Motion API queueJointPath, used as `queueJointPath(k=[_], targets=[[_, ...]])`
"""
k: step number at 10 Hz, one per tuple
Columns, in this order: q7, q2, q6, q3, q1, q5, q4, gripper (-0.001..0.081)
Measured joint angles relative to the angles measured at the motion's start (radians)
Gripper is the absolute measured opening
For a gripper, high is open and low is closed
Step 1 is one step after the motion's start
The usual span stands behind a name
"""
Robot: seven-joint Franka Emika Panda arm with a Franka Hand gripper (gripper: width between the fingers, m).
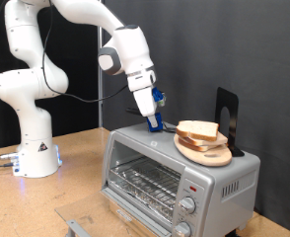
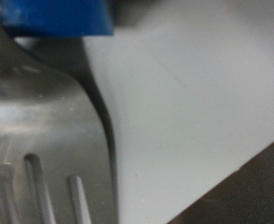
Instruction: Make a piece of toast with the oven
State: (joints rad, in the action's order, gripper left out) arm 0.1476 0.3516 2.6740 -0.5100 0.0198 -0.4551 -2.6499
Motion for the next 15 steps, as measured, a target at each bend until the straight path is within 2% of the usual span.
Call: queueJointPath(k=[1, 3, 4, 5, 9, 10, 11, 13, 15], targets=[[0.002, 0.0, 0.003, -0.002, -0.002, 0.0, -0.001, 0.08], [0.003, 0.0, 0.004, -0.002, -0.005, 0.0, -0.001, 0.0542], [0.003, 0.0, 0.004, -0.002, -0.005, 0.0, -0.002, 0.0542], [0.002, 0.0, 0.004, -0.002, -0.005, 0.0, -0.003, 0.0425], [-0.005, 0.0, 0.028, 0.0, 0.003, -0.035, -0.006, 0.0425], [-0.028, 0.001, 0.043, 0.007, 0.019, -0.078, -0.006, 0.0425], [-0.06, 0.005, 0.055, 0.017, 0.039, -0.123, -0.006, 0.0378], [-0.113, 0.03, 0.068, 0.037, 0.076, -0.191, -0.006, 0.0381], [-0.127, 0.065, 0.057, 0.043, 0.095, -0.22, -0.006, 0.0383]])
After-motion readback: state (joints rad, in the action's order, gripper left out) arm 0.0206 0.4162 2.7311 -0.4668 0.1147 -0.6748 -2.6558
